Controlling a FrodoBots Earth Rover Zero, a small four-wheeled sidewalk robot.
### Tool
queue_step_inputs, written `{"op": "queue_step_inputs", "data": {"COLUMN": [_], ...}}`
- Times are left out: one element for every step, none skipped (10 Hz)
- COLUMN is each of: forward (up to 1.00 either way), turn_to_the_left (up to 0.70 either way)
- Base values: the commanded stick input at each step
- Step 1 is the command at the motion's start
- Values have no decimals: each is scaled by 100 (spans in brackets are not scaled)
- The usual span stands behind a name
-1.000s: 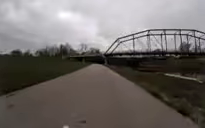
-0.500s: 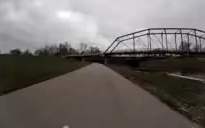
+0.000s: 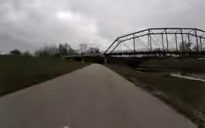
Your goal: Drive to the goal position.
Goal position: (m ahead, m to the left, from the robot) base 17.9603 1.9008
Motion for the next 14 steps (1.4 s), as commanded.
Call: {"op": "queue_step_inputs", "data": {"forward": [100, 100, 100, 100, 100, 100, 100, 100, 100, 100, 100, 100, 100, 100], "turn_to_the_left": [0, 0, 0, 0, 0, 0, 0, 0, 0, 0, 0, 0, 0, 0]}}
